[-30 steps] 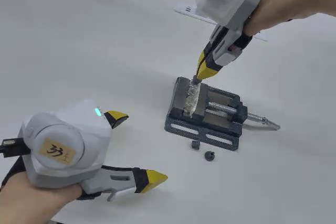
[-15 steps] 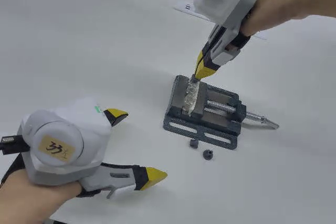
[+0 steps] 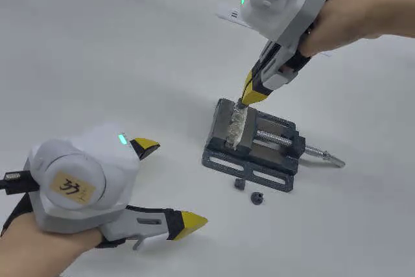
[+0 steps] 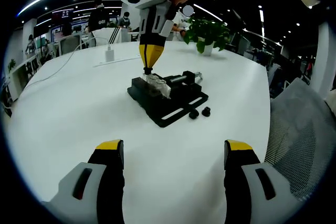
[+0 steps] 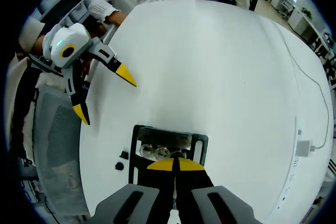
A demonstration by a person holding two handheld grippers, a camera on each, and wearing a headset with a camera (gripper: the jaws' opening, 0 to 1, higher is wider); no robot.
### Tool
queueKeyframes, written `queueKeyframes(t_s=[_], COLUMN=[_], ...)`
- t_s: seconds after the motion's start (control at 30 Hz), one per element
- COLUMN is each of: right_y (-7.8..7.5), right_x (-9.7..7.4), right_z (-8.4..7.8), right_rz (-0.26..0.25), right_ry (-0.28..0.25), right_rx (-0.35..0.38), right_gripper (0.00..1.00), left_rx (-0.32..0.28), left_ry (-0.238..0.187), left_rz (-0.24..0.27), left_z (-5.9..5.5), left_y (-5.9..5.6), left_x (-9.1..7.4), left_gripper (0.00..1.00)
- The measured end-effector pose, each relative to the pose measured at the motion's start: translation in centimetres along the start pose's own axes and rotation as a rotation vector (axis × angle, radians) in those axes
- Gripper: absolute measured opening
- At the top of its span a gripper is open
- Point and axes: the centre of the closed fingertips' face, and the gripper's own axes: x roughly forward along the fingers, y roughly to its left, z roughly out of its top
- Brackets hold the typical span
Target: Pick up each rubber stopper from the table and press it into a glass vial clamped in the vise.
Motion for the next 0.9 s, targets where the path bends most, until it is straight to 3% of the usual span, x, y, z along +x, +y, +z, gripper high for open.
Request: queueKeyframes(t_s=[0.43,0.53,0.73,0.9], right_y=[0.12,-0.09,-0.39,-0.60], right_x=[0.35,0.35,0.47,0.65], right_z=[0.14,0.05,0.05,0.08], right_rz=[-0.008,0.004,0.008,-0.002], right_ry=[0.042,0.035,0.041,0.070], right_rx=[-0.023,0.016,0.024,-0.003], right_gripper=[0.00,0.00,0.00,0.00], left_rx=[-0.006,-0.012,-0.011,-0.008], left_ry=[0.001,-0.003,-0.002,-0.003], left_rz=[0.001,0.001,-0.004,-0.009], left_z=[-0.11,0.02,0.07,0.21], left_y=[-0.02,-0.05,-0.22,-0.31], left_x=[0.14,0.22,0.43,0.55], left_gripper=[0.76,0.76,0.76,0.76])
